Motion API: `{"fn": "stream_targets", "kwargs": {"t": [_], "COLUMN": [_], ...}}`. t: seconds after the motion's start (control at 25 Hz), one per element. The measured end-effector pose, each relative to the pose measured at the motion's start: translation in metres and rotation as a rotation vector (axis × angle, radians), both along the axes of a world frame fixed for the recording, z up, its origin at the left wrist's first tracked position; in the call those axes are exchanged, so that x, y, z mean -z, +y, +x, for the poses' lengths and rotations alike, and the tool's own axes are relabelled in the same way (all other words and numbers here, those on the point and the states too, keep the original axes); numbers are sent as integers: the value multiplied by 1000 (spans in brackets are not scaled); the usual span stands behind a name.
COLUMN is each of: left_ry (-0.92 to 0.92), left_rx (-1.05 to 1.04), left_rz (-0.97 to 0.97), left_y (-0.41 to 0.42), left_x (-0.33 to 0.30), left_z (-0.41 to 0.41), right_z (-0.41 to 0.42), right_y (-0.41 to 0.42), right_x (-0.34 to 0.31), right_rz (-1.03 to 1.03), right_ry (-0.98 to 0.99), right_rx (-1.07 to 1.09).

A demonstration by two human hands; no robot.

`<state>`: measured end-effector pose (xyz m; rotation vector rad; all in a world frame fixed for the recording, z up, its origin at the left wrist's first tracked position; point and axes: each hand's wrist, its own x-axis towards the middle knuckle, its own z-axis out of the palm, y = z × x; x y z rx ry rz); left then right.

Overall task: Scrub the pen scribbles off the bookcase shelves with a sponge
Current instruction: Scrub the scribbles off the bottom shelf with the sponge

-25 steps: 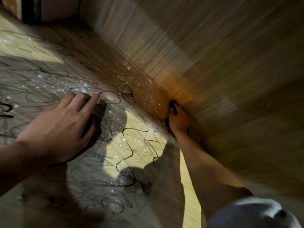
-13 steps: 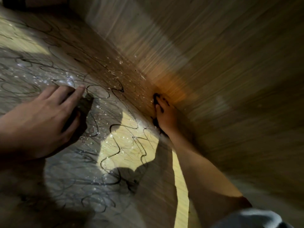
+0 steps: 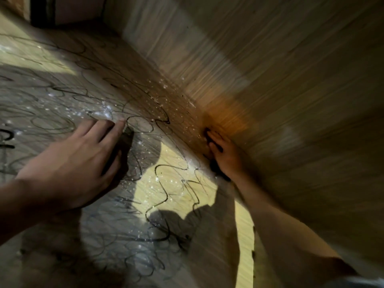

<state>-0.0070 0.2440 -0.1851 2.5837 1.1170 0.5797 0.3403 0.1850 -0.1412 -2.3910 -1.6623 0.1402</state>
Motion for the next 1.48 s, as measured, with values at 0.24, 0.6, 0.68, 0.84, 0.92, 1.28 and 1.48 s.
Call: {"fn": "stream_targets", "kwargs": {"t": [0.24,0.6,0.68,0.84,0.92,1.28,1.48], "left_ry": [-35,-30,-54,-64,-54,-75,-57], "left_rx": [1,14,7,6,14,7,7], "left_rz": [-26,-33,-37,-28,-41,-56,-59], "left_y": [-4,-1,-2,-2,-3,-3,-3], "left_x": [-3,-1,0,-1,-3,-2,-1], "left_z": [1,2,2,5,4,1,3], "right_z": [7,39,32,-15,-6,19,40], "right_y": [23,-38,-13,17,-14,-19,-82], "right_x": [6,-8,-4,0,3,-11,-20], "right_rz": [-90,-249,-262,-210,-179,-78,294], "right_ry": [37,-106,-82,1,17,37,92], "right_rx": [439,155,257,81,-10,208,516]}}
